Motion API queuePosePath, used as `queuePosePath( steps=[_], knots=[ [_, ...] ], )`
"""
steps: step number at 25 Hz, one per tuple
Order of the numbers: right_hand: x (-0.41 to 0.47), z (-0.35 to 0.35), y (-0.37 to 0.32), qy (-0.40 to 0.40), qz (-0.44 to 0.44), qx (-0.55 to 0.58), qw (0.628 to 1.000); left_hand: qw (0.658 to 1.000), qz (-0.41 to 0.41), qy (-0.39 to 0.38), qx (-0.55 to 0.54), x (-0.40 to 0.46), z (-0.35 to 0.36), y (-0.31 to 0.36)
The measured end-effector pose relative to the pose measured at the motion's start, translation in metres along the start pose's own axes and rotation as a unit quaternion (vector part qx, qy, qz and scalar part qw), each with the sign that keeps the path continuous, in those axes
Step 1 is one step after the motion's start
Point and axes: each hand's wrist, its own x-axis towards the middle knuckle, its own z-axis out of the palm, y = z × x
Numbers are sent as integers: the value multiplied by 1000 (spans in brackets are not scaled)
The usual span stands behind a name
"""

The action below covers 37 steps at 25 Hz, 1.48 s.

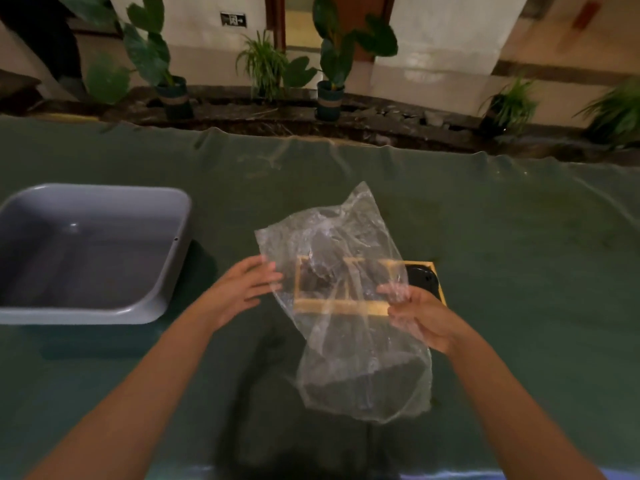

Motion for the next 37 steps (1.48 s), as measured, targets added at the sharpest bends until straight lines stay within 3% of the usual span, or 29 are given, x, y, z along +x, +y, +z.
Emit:
queuePosePath(
  steps=[4, 6, 8, 12, 15, 17, 20, 23, 25, 30, 32, 34, 37],
  knots=[
    [-15, 4, 22, -31, 57, 7, 998, 990, 54, 104, -75, 16, 54, -7],
    [-26, 0, 38, -48, 103, -44, 992, 987, 65, 115, -96, 24, 57, -4],
    [-35, -4, 47, -54, 88, -43, 994, 986, 60, 113, -106, 32, 47, 2],
    [-42, -6, 43, -19, 4, -7, 1000, 986, -35, 8, -162, 35, 35, 12],
    [-44, -4, 44, 31, -41, -8, 999, 994, -65, -89, 23, 18, 54, 0],
    [-44, -1, 40, 46, -47, 0, 998, 995, -30, -89, 43, 12, 67, -6],
    [-36, -8, 23, 131, -86, 85, 984, 991, 35, -101, 84, 7, 74, -7],
    [-30, -12, 8, 148, -114, 65, 980, 992, 56, -98, 60, 3, 76, -9],
    [-26, -13, 7, 154, -100, 86, 979, 996, 78, -52, 11, 3, 77, -12],
    [-26, -32, 8, 210, 21, 311, 926, 978, 200, 58, 1, 3, 75, -14],
    [-32, -34, 18, 198, 0, 254, 947, 967, 246, 56, 42, 0, 75, -15],
    [-40, -28, 24, 170, -57, 89, 980, 959, 259, 36, 112, -2, 77, -14],
    [-46, -22, 20, 116, -135, -160, 971, 959, 212, -24, 186, -2, 76, -10]
  ],
)
